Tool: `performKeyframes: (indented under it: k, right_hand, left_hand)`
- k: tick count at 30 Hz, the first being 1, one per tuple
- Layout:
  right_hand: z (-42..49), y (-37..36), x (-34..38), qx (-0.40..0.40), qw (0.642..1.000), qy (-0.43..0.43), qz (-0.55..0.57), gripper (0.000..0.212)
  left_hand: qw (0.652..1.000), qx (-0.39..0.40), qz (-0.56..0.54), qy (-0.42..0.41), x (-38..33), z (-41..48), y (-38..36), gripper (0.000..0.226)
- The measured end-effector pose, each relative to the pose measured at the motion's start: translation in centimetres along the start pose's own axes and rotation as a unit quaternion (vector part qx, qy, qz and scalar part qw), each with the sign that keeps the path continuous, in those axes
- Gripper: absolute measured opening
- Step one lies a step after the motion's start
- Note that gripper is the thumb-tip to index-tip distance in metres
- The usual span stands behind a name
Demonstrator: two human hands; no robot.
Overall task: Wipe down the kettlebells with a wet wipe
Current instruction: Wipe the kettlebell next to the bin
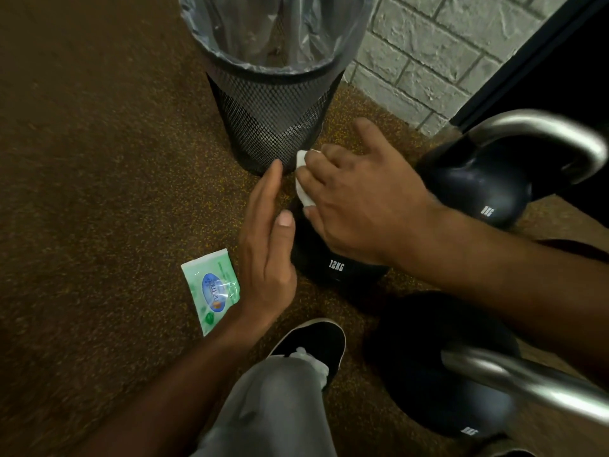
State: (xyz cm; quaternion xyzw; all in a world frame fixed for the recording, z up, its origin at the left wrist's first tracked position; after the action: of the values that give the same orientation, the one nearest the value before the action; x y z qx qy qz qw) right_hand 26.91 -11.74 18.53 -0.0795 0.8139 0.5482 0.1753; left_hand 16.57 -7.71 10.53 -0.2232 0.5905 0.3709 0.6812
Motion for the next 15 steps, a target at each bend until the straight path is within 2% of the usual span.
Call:
performKeyframes:
  k: [2, 4, 7, 10, 11, 13, 15]
  right_hand:
    - [-0.8, 0.2, -0.7, 0.005, 0.999, -0.013, 0.040, 0.073]
    - [-1.7, 0.3, -1.2, 0.014, 0.996, -0.022, 0.088, 0.082]
    - [-2.2, 0.0, -0.9, 0.026, 0.994, -0.027, 0.106, 0.090]
    - [-1.5, -0.1, -1.0, 0.018, 0.989, -0.036, 0.145, 0.084]
    - [-1.3, 0.1, -1.4, 0.014, 0.978, -0.041, 0.202, 0.079]
    - [-1.4, 0.5, -2.7, 0.005, 0.934, -0.051, 0.353, 0.079]
    - [-2.7, 0.5, -4.4, -0.038, 0.894, -0.084, 0.438, 0.079]
  left_hand:
    - [0.996, 0.015, 0.064, -0.054, -1.5, -0.7, -0.2, 0.058]
    - [0.987, 0.066, 0.123, -0.076, -2.0, -1.6, -1.5, 0.065]
    - [0.985, 0.099, 0.139, -0.034, -1.9, -1.5, -2.8, 0.076]
    - [0.991, 0.115, 0.038, 0.065, -2.1, -1.3, -3.5, 0.077]
    - [0.987, 0.131, 0.033, 0.091, -2.1, -1.6, -3.8, 0.085]
    - [0.978, 0.162, 0.077, 0.106, -2.2, -1.8, -4.5, 0.108]
    - [0.971, 0.164, 0.110, 0.133, -1.9, -1.2, -4.8, 0.119]
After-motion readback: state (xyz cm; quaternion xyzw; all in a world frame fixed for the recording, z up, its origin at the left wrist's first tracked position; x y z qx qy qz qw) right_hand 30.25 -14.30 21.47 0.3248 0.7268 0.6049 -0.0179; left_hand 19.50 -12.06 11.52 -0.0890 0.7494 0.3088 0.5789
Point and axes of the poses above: each hand's wrist, its own z-axis towards the middle knuckle, its own y-axis out of the back of the hand, x = y × z, the point moved 6 cm from there along z, towards the middle knuckle
